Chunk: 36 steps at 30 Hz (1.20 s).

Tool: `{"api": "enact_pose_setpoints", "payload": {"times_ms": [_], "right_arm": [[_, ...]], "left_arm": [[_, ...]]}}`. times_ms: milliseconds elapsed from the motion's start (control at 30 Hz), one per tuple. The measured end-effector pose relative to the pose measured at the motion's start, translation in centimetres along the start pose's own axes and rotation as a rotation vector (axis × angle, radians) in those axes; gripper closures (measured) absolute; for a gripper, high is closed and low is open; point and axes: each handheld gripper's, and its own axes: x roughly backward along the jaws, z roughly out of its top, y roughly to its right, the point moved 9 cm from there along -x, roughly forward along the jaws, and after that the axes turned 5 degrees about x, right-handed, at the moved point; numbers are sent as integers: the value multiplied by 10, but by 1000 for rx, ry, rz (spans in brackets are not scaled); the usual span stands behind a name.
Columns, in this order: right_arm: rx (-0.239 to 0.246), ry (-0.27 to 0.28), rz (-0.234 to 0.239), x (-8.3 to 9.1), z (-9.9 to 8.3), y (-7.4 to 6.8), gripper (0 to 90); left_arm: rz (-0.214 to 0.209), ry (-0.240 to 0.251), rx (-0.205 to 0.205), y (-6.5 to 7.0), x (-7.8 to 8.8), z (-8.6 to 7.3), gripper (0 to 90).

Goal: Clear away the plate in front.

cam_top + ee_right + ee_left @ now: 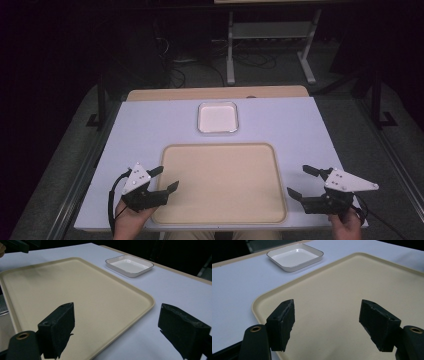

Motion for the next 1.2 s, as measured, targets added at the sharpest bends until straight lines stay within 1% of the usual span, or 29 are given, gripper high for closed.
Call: {"api": "enact_pose_setpoints", "payload": {"times_ms": [100,133,167,233,367,533,633,667,867,933,1033,1067,1100,1167,1200], "right_arm": [[2,-3,2,-1,0,-1,129],[2,-3,1,-1,0,-1,129],[4,-2,0,-1,0,-1,129],[2,-2,2,-1,1,-1,129],[7,-7,8,-2,1,-3,129],[12,-8,10,-3,1,-3,129],[11,-6,10,-2,1,-3,129],[11,-4,7,-2,1,-4,129],[13,-8,8,-3,2,-5,129],[10,-9,6,-3,1,-5,129],[9,-8,3,-3,1,-4,129],[8,-7,2,-2,1,-4,129],[6,-3,0,-2,2,-3,129],[5,-3,0,-2,2,-3,129],[5,-1,-4,-1,2,-3,129]], "left_arm": [[-18,-2,1,2,0,0,293],[-41,-7,4,3,0,0,313],[-53,-8,7,4,0,-1,331],[-64,-13,13,5,0,-1,339],[-73,-14,10,5,0,-1,348],[-76,-29,6,6,-2,-1,349],[-90,-42,16,7,-4,-3,351],[-88,-43,15,7,-5,-3,331],[-92,-57,15,8,-10,-5,303],[-98,-55,25,7,-12,-4,295],[-103,-58,21,8,-16,2,286],[-120,-53,28,9,-17,5,288],[-131,-50,34,10,-17,7,313],[-152,-44,43,13,-19,15,313],[-153,-46,41,14,-20,17,313]]}}
